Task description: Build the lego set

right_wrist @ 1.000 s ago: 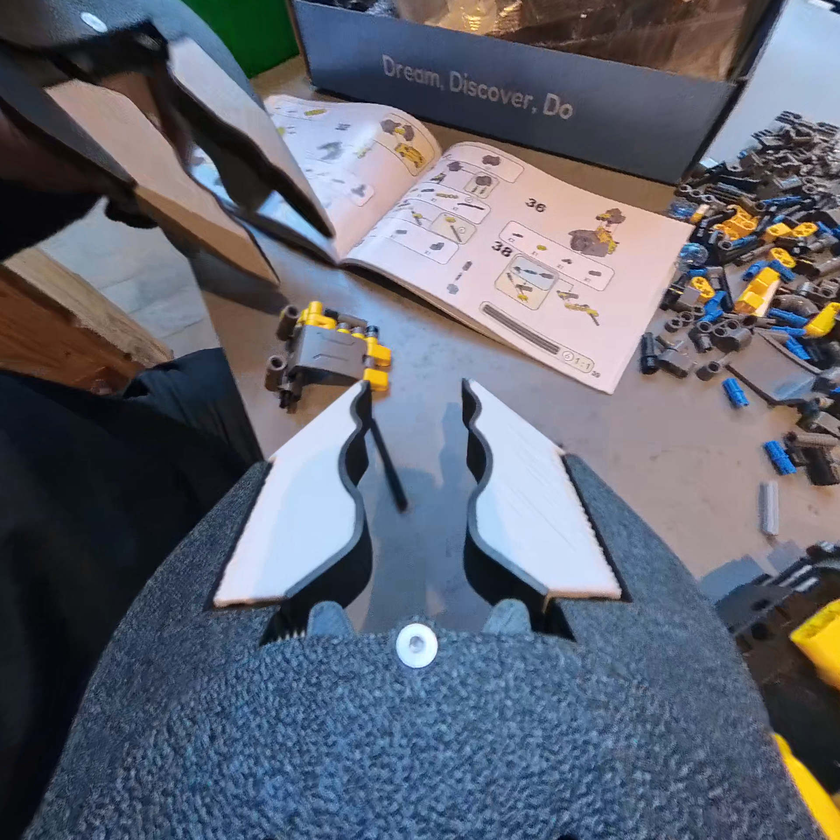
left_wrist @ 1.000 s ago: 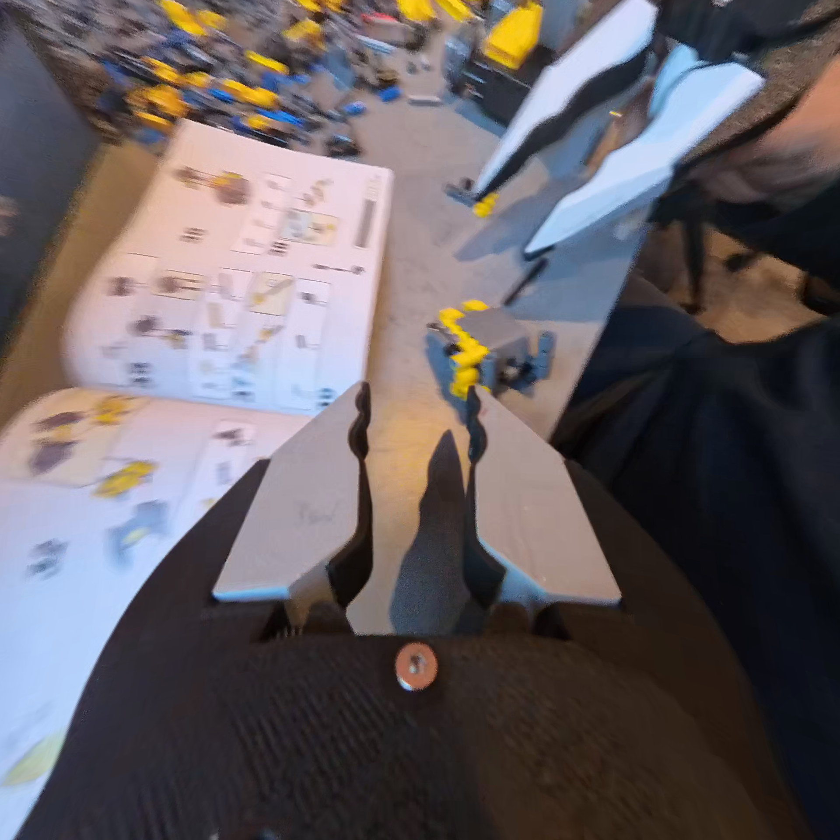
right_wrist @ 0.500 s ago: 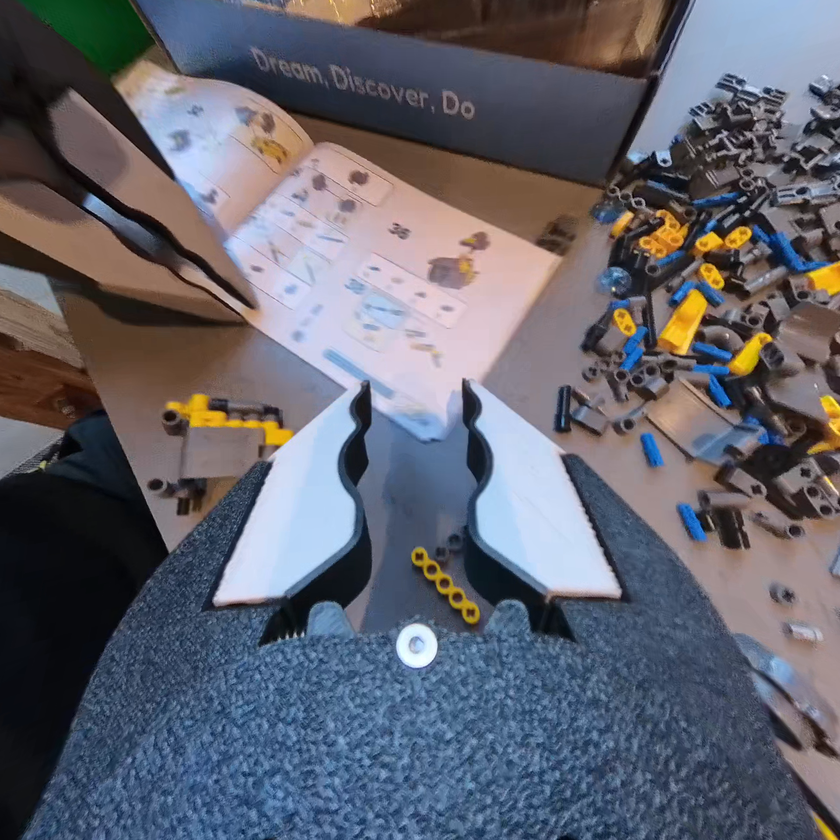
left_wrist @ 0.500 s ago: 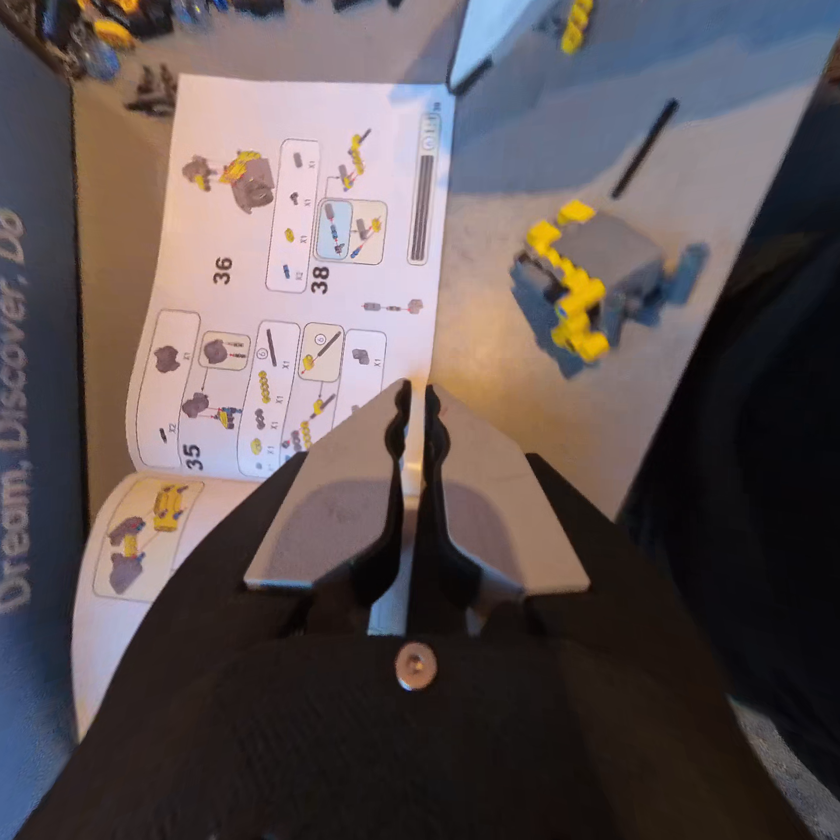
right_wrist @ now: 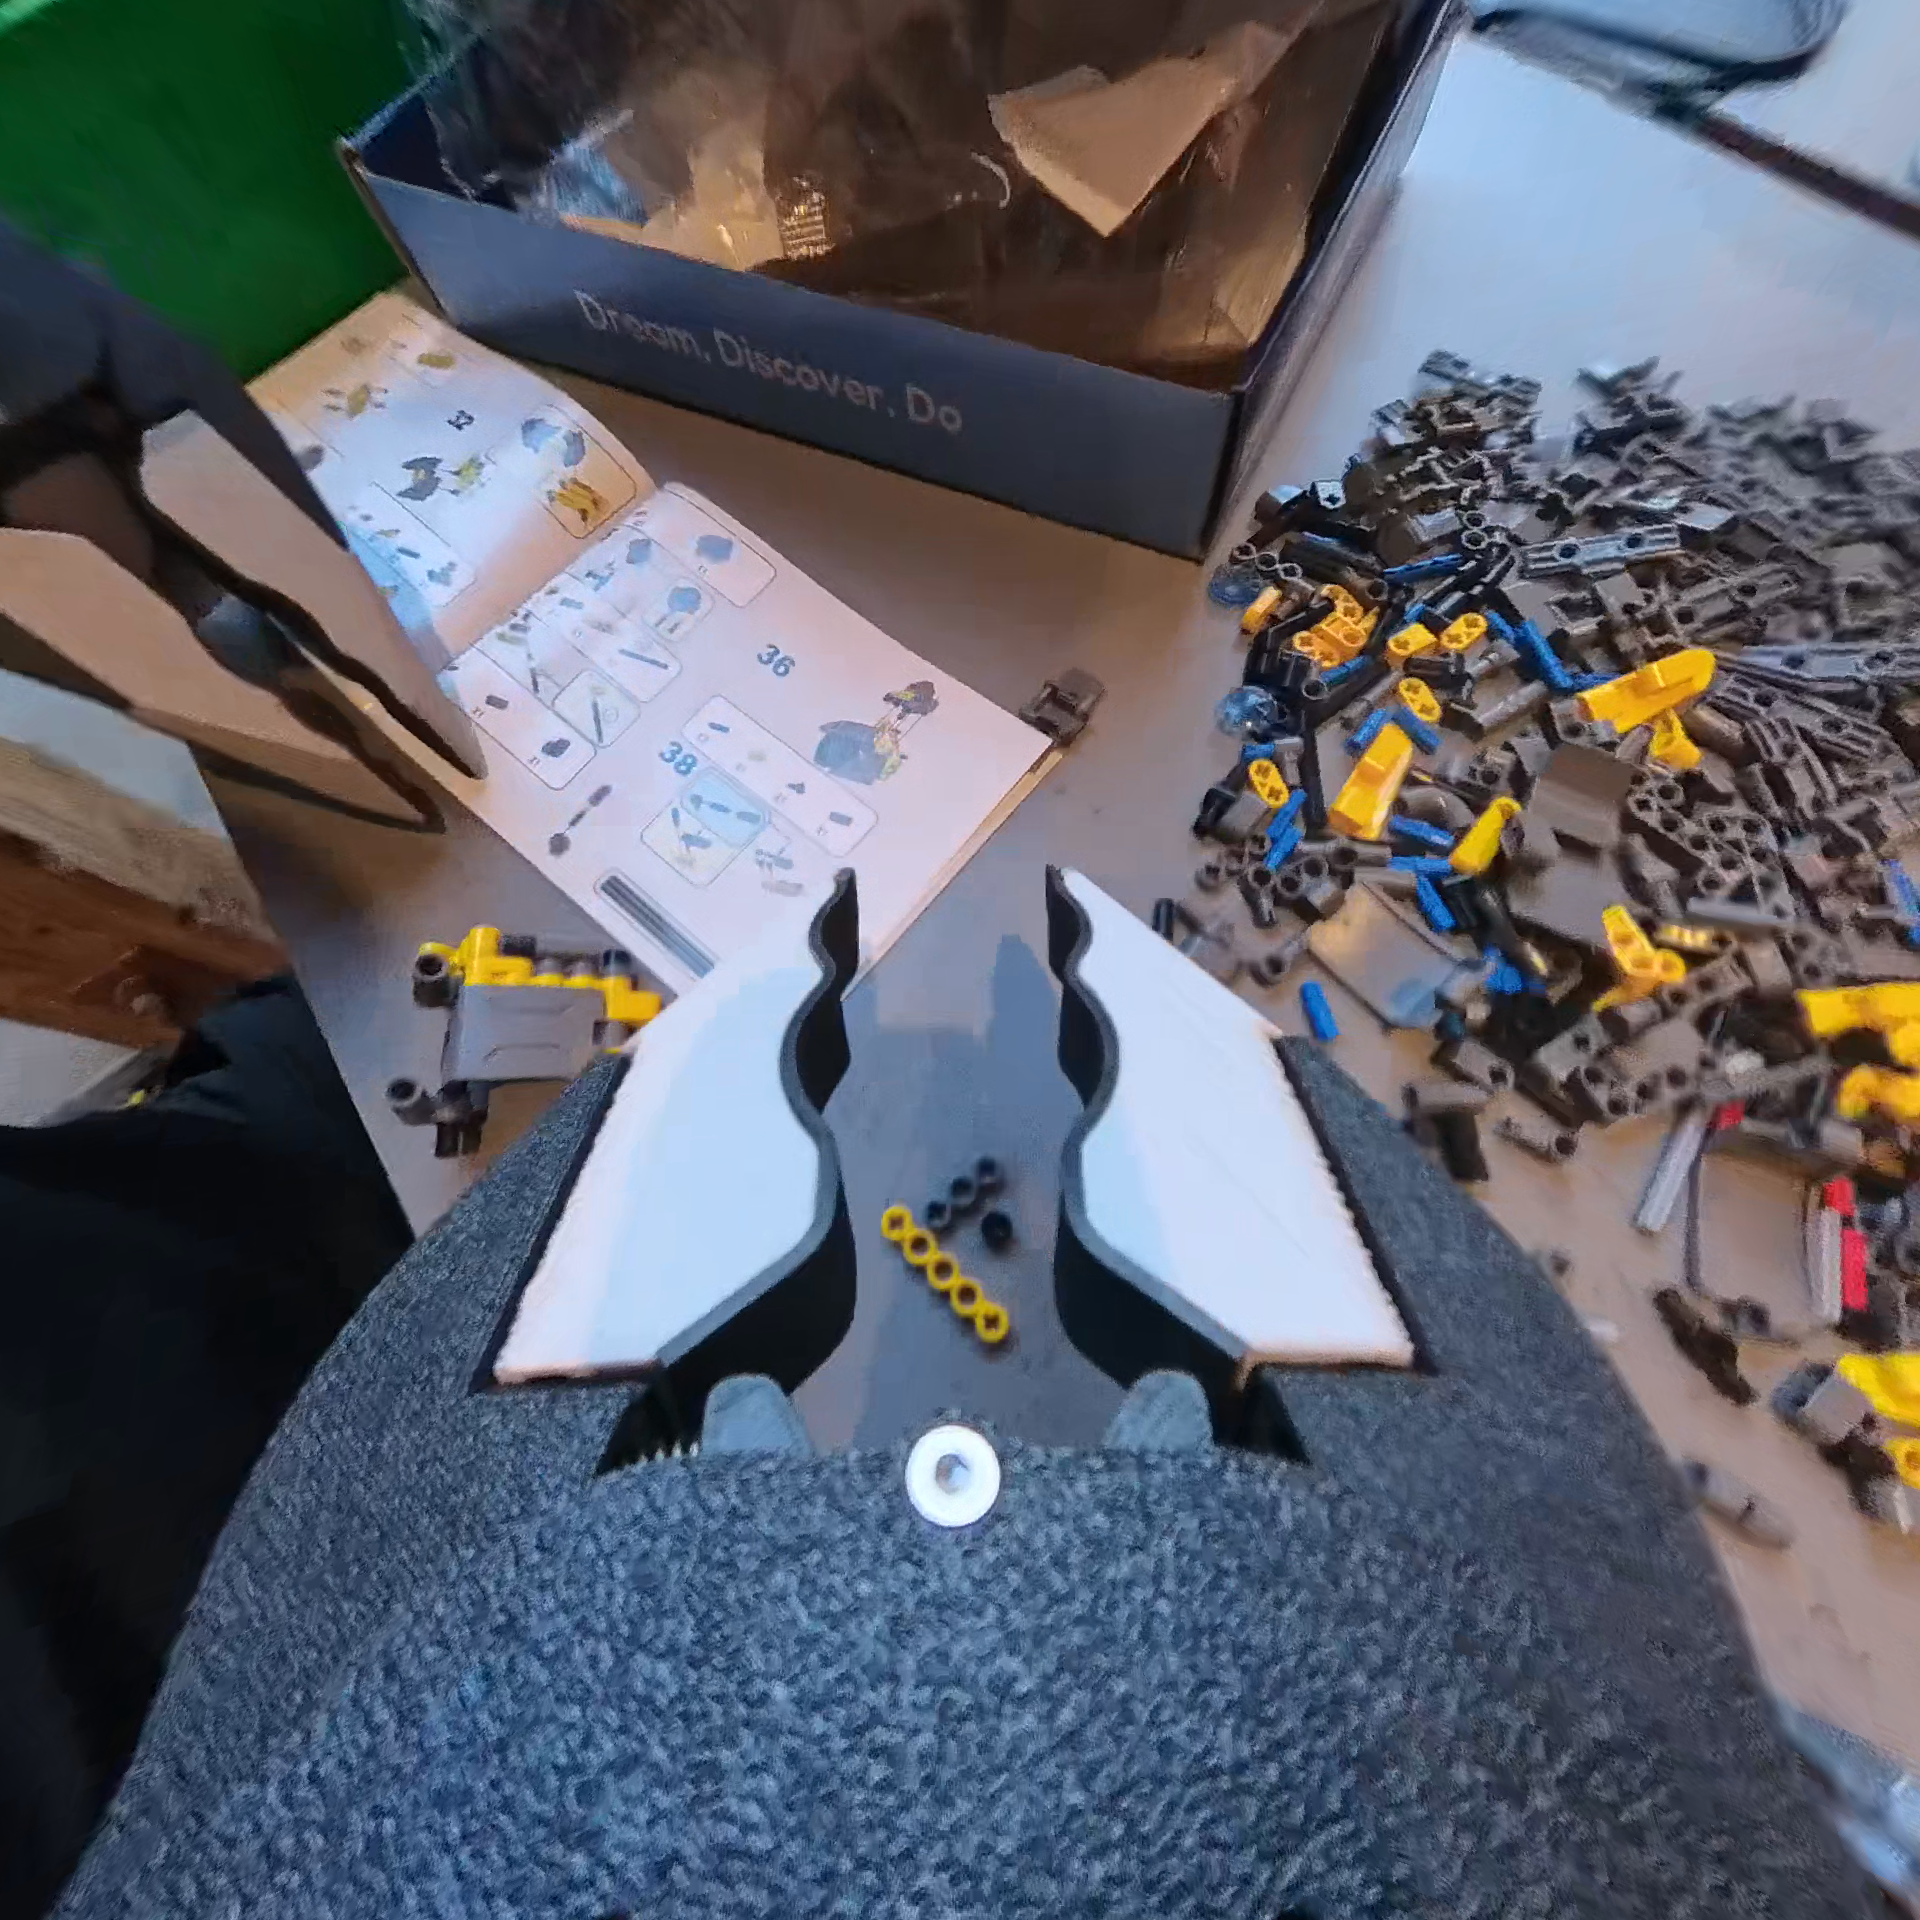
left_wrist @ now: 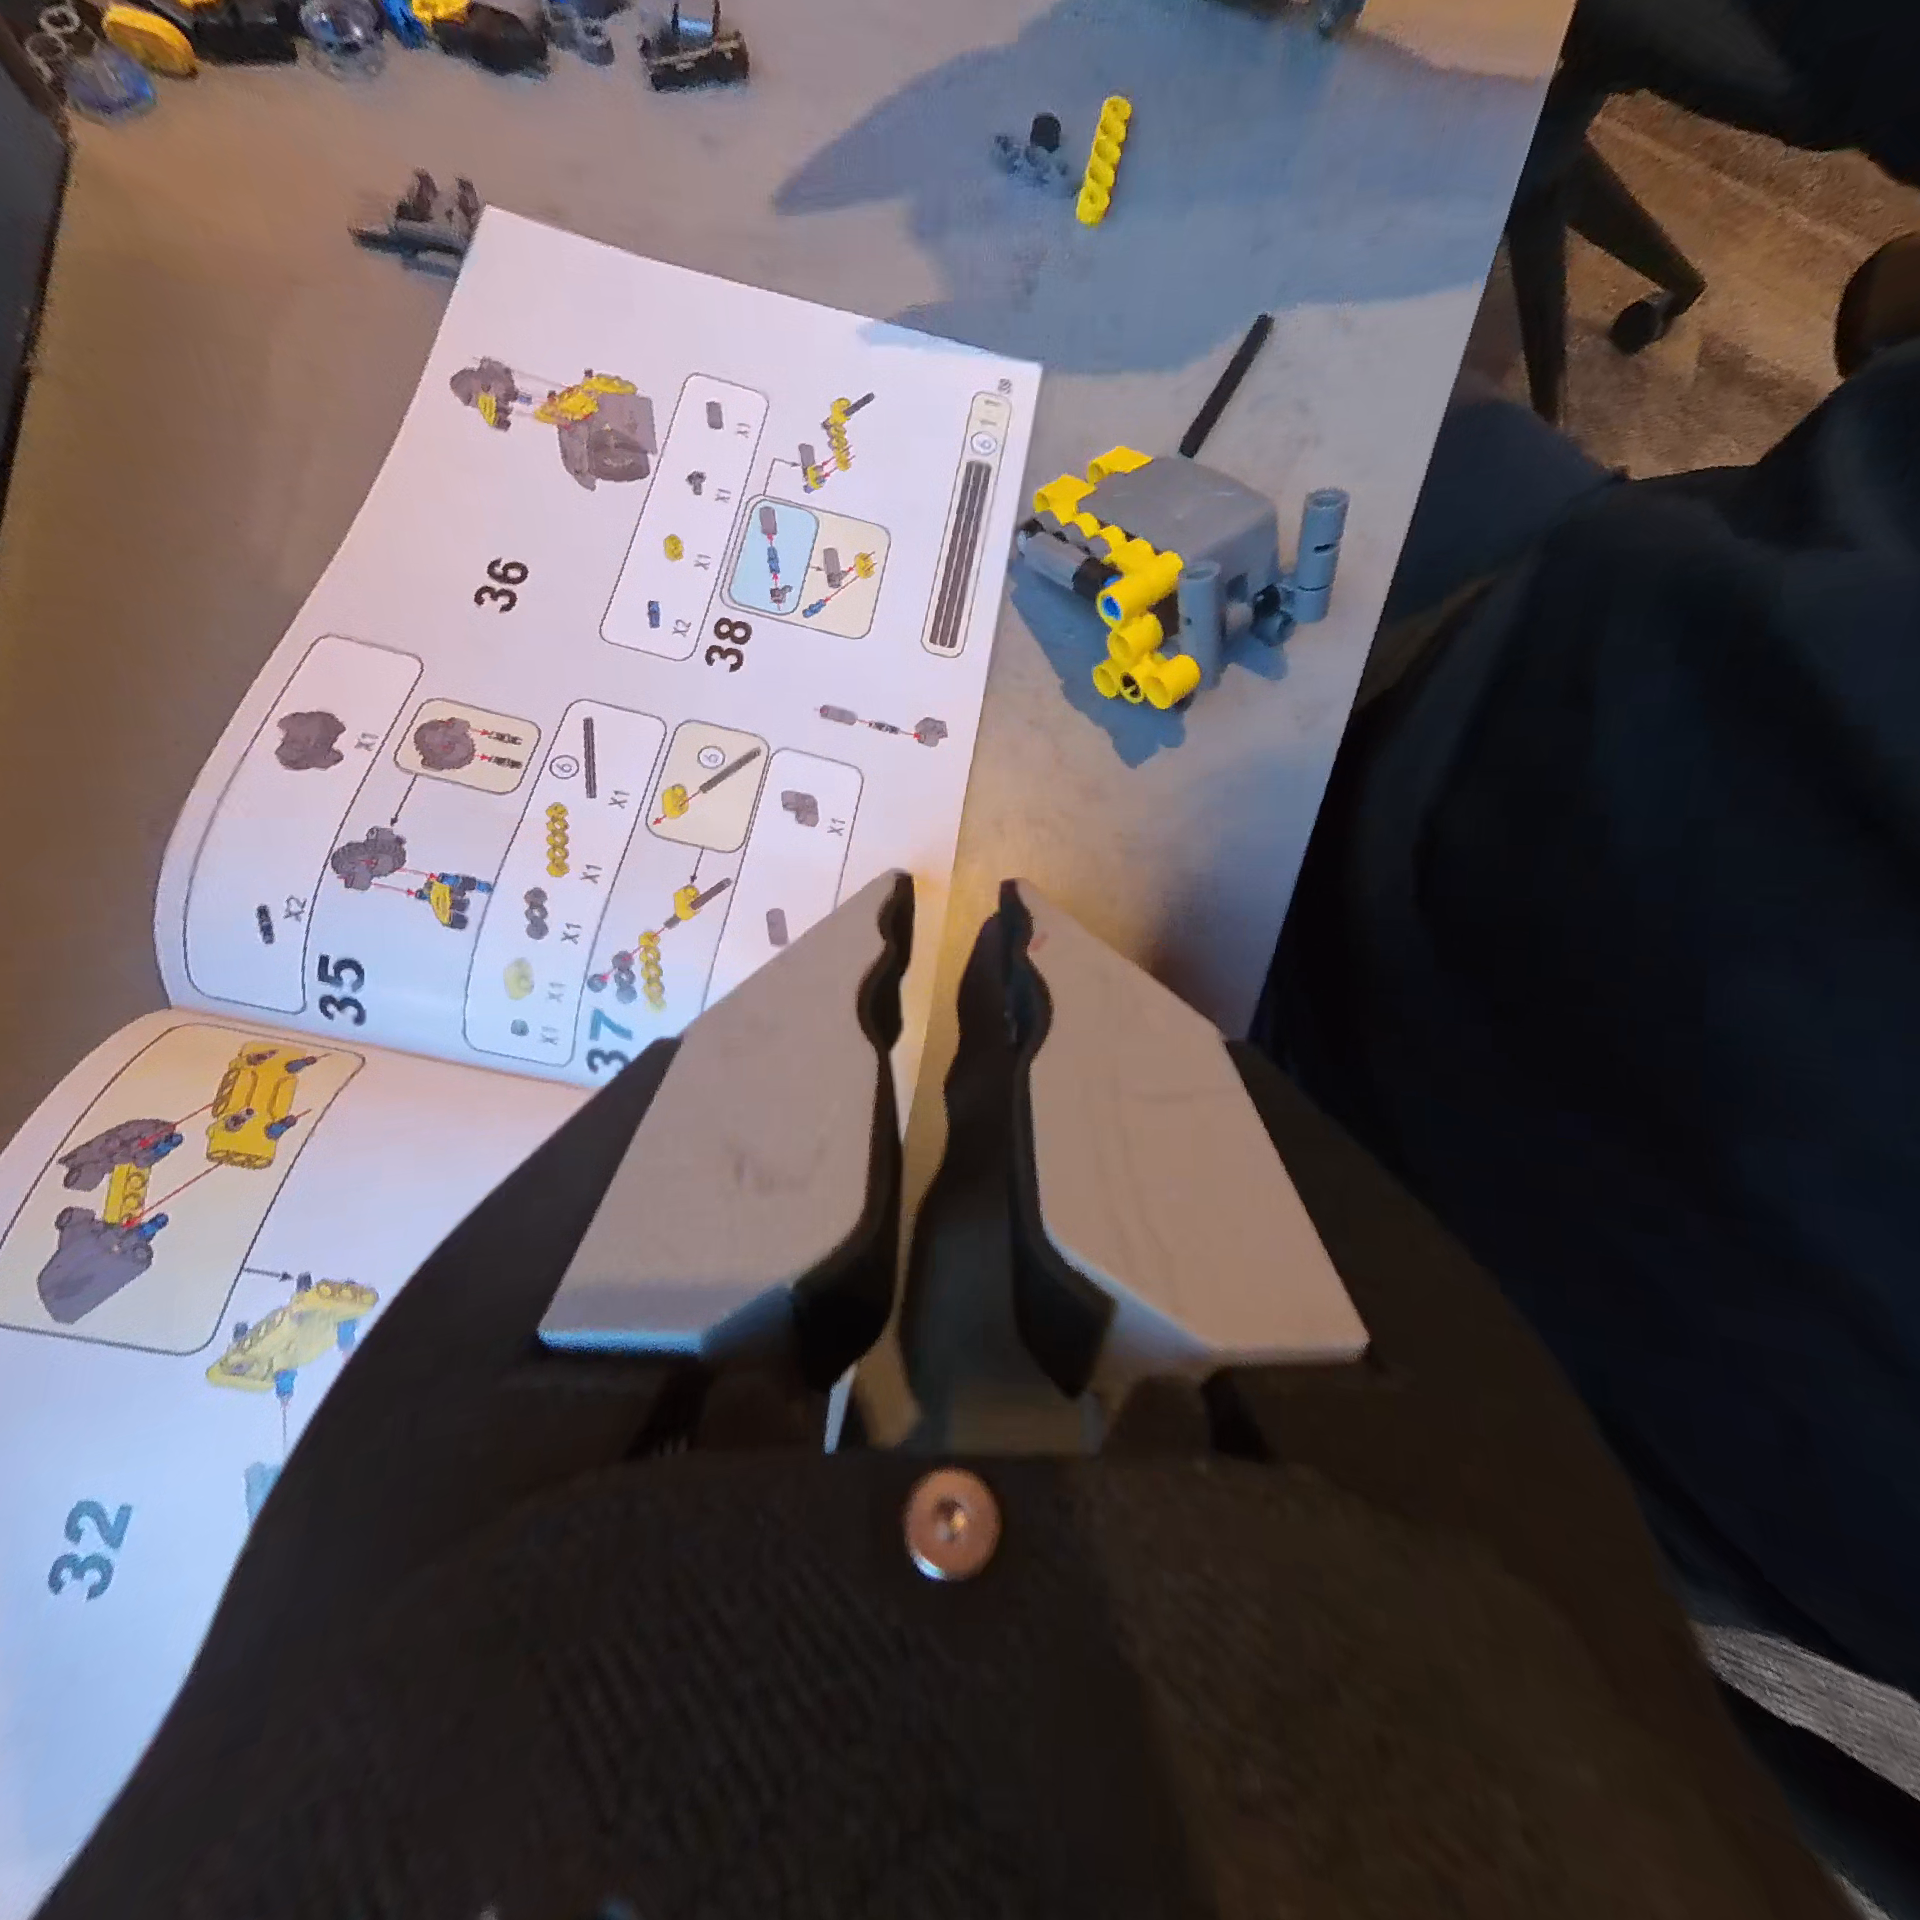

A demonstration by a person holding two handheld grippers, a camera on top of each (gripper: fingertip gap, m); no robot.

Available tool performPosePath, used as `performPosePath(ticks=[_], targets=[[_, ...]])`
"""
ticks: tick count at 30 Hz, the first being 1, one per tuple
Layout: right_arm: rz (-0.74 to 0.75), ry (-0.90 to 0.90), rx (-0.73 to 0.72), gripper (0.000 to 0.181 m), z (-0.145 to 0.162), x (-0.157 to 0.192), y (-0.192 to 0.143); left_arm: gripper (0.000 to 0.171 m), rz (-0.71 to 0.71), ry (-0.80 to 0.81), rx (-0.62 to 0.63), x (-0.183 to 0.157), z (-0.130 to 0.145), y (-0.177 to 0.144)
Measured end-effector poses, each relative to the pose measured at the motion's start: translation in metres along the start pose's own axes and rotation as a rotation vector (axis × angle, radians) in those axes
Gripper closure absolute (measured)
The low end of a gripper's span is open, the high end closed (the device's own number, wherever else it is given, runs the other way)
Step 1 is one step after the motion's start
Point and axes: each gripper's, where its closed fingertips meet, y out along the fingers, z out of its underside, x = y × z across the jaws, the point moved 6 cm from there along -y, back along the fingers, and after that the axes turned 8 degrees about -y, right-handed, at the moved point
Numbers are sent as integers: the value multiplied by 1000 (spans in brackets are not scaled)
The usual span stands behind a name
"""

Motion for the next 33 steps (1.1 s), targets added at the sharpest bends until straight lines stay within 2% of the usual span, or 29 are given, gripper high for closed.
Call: performPosePath(ticks=[5, 7, 9, 10, 12, 14, 17, 19, 22, 25, 28, 31, 33], targets=[[-72, -31, 214, 146, -30, -20, 68, 158, 65, -66, -37, 3, 1, 4], [-73, -44, 323, 155, -28, -26, 97, 160, 96, -89, -52, 3, 1, 2], [-38, -89, 427, 178, -20, -37, 112, 162, 106, -86, -55, 3, 3, 0], [-2, -94, 446, 178, -20, -45, 113, 162, 108, -78, -49, 2, 4, 0], [146, -163, 527, 179, -20, -68, 109, 160, 106, -61, -48, 0, 5, 0], [212, -204, 530, 178, -28, -77, 101, 159, 106, -48, -52, -1, 4, -1], [245, -179, 426, 177, -52, -80, 74, 157, 110, -42, -79, -2, 3, -4], [246, -167, 345, 167, -65, -76, 46, 153, 105, -45, -118, -3, 1, -7], [193, -125, 170, 156, -80, -64, -1, 139, 69, -60, -227, 0, -9, -14], [246, -83, 65, 155, -79, -72, -40, 139, 59, -102, -339, 4, -23, -22], [241, -18, 107, 161, -60, -96, -37, 141, 143, -165, -363, 2, -30, -17], [265, 44, 288, 162, -33, -138, -4, 142, 155, -218, -349, 2, -31, -5], [231, 113, 334, 163, -40, -149, -1, 141, 173, -238, -381, -4, -36, -6]])
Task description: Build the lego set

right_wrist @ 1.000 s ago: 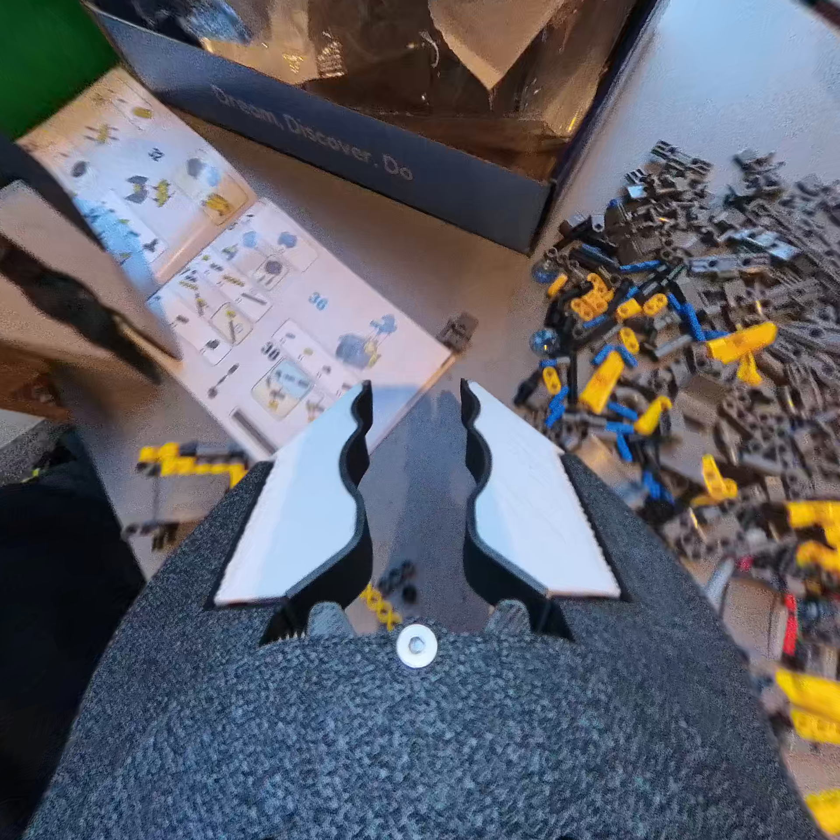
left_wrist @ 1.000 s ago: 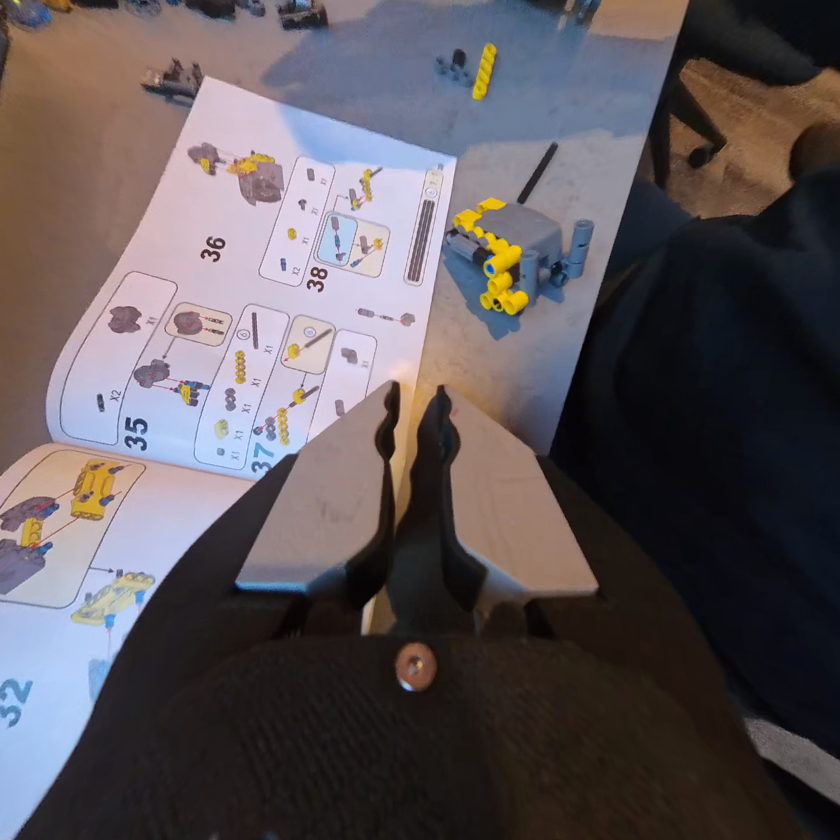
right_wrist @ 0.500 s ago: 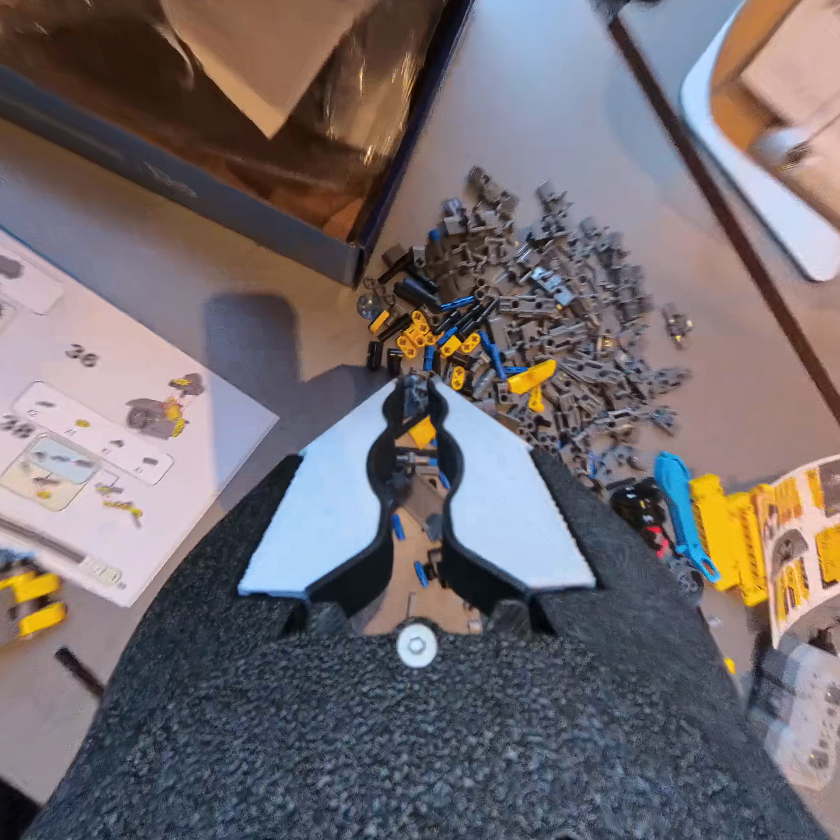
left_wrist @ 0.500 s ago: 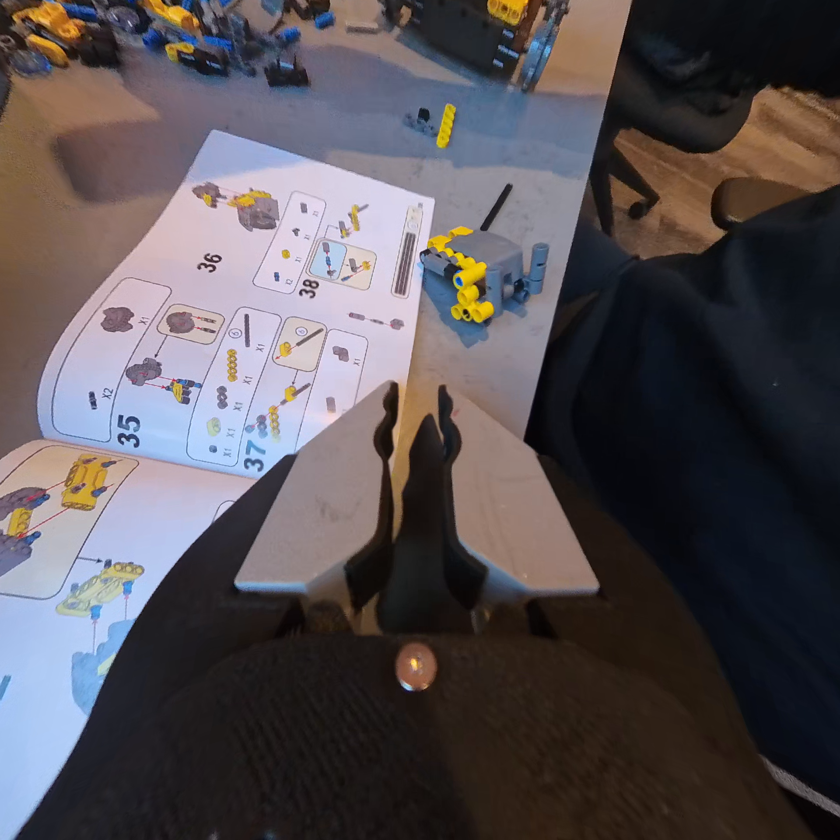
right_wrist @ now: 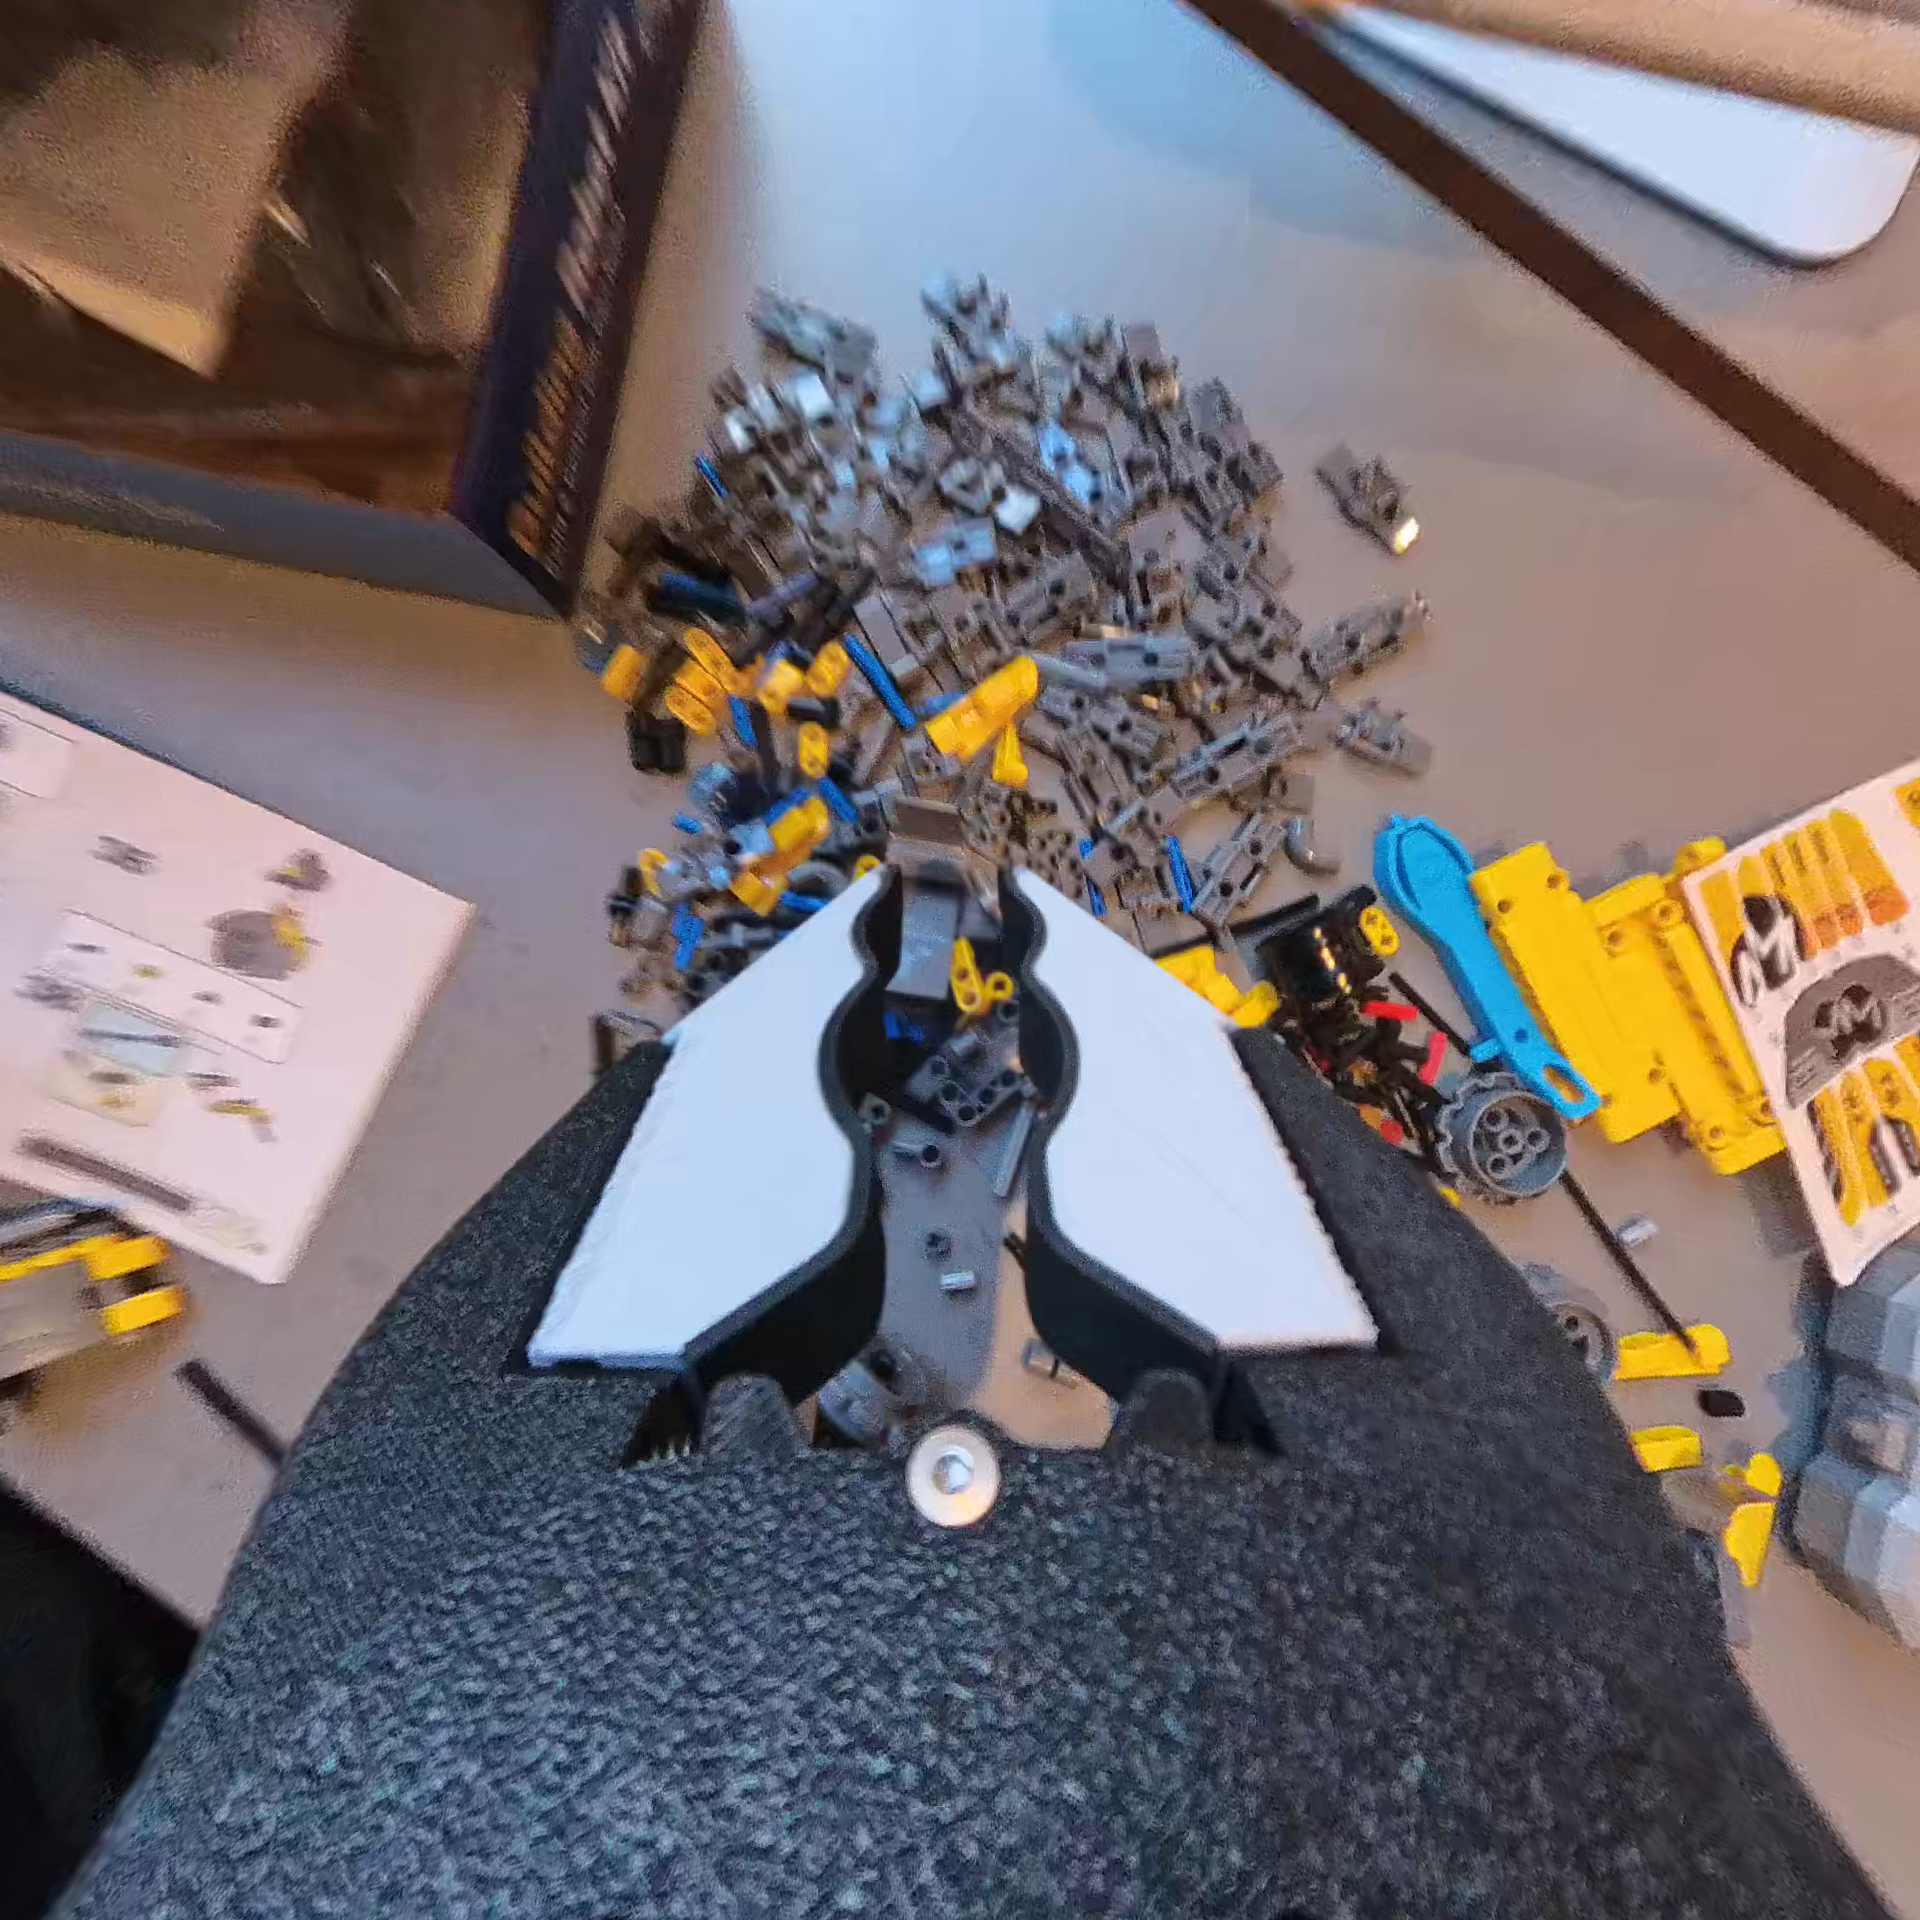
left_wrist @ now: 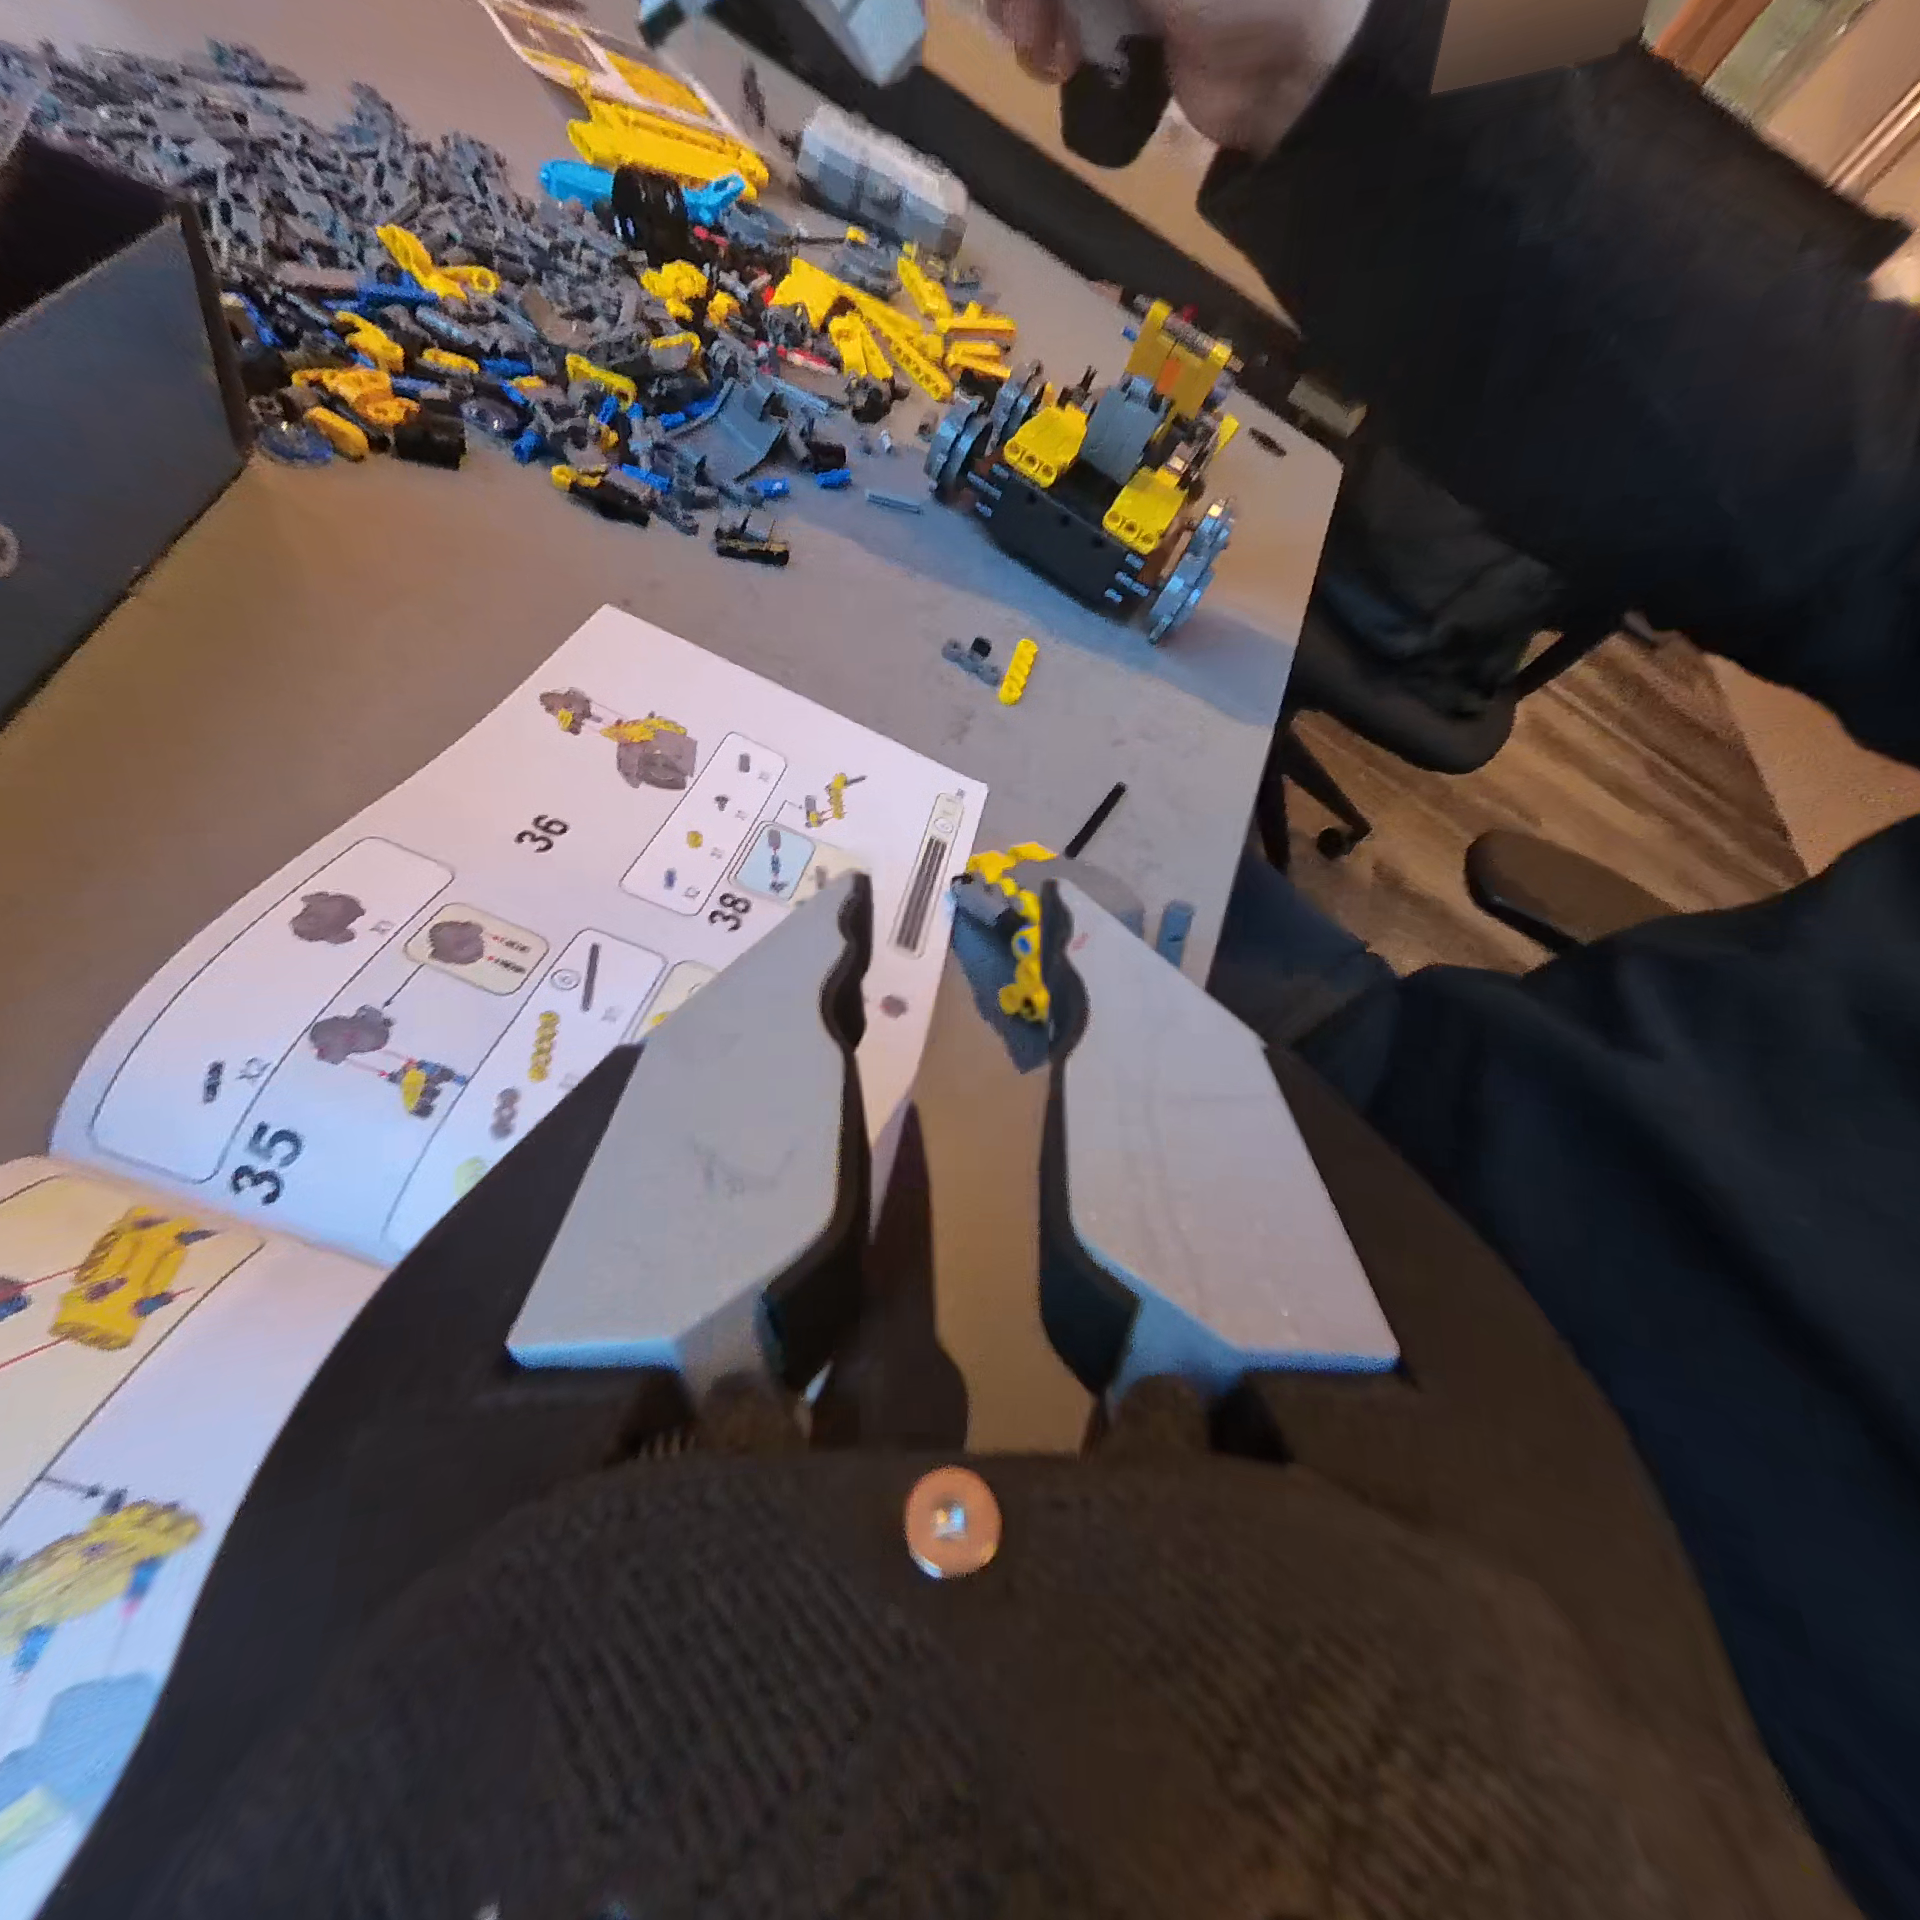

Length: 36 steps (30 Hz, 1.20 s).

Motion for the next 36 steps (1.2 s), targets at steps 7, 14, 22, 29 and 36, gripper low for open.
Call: performPosePath(ticks=[7, 14, 22, 29, 36], targets=[[-1, -180, -402, 148, -51, 43, -162, 130, -135, 35, -89, -23, 10, -17], [-260, -83, -471, 152, 63, 133, -119, 123, -176, -54, -87, -30, 43, -18], [-535, -13, -361, 144, 105, 190, -38, 100, -253, -2, 73, -39, 37, 25], [-596, -194, -282, 139, 115, 225, -28, 119, -206, 99, 271, -35, 39, 60], [-536, -155, -282, 143, 125, 225, -20, 120, -122, 319, 150, -47, 36, 51]])
